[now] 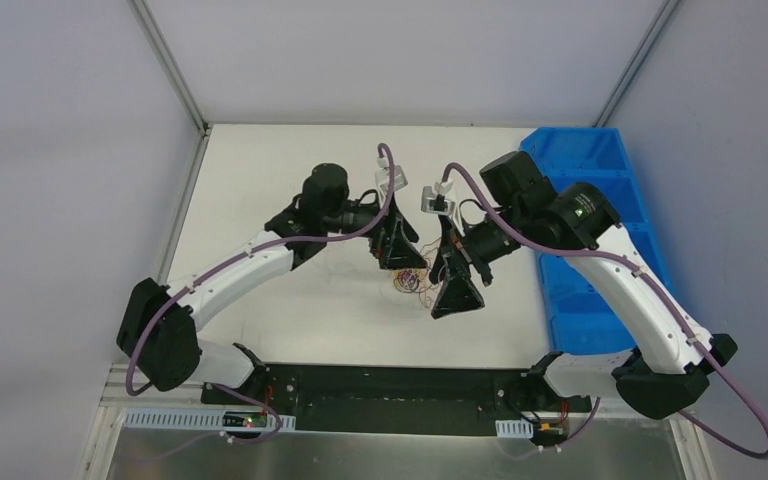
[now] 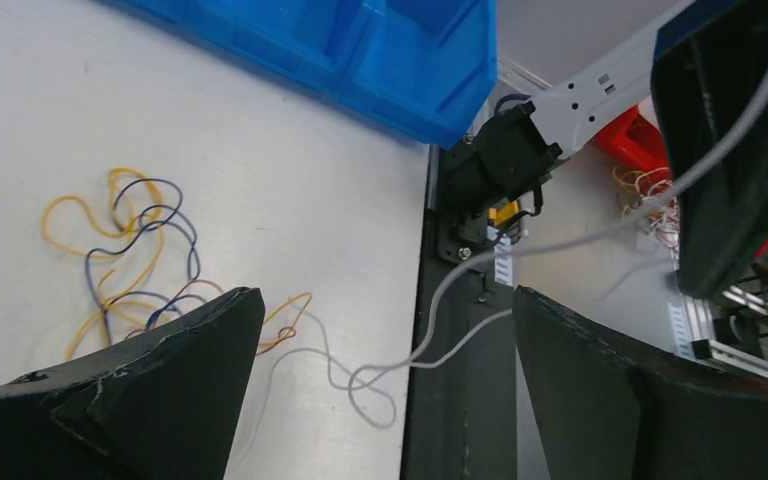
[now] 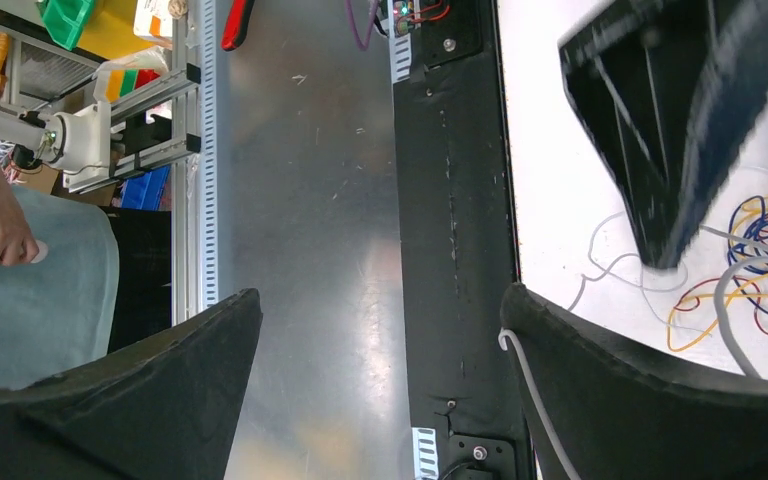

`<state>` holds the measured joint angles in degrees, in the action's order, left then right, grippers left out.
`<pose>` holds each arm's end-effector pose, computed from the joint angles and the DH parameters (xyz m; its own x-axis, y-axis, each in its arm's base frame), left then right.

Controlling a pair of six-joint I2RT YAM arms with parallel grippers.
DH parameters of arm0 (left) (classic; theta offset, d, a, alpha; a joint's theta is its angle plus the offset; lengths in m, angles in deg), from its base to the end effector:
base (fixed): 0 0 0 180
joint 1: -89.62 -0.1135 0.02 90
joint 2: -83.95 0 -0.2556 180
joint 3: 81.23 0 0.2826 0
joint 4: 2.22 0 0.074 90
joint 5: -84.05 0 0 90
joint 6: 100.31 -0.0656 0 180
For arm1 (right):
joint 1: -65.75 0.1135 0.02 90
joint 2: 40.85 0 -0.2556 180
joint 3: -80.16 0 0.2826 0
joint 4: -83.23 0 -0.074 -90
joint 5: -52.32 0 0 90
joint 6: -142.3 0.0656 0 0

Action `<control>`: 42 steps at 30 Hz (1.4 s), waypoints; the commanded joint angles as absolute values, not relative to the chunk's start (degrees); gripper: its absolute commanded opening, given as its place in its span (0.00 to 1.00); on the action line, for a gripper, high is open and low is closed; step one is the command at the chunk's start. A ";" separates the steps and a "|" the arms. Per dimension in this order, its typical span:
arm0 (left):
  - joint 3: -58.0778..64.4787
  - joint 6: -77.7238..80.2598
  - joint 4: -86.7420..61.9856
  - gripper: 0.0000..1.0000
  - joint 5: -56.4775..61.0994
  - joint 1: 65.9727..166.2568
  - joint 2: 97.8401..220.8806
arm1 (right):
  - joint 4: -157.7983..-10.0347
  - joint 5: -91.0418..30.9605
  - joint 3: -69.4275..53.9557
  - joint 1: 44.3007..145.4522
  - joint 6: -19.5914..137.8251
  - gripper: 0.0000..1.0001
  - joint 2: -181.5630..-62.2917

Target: Untangle the cables

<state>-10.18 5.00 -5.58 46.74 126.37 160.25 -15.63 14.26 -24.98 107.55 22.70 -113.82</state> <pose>0.2519 -0.2532 0.3189 -0.3778 0.0824 -0.9222 0.9259 0.0383 -0.3759 0.1590 0.2115 0.4220 -0.0957 -0.4940 -0.8642 -0.9701 -0.1483 0.1922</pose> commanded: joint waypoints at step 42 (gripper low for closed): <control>-19.71 -13.65 -28.45 0.00 28.30 121.00 171.57 | -30.84 -8.43 -49.14 73.51 44.39 1.00 -110.88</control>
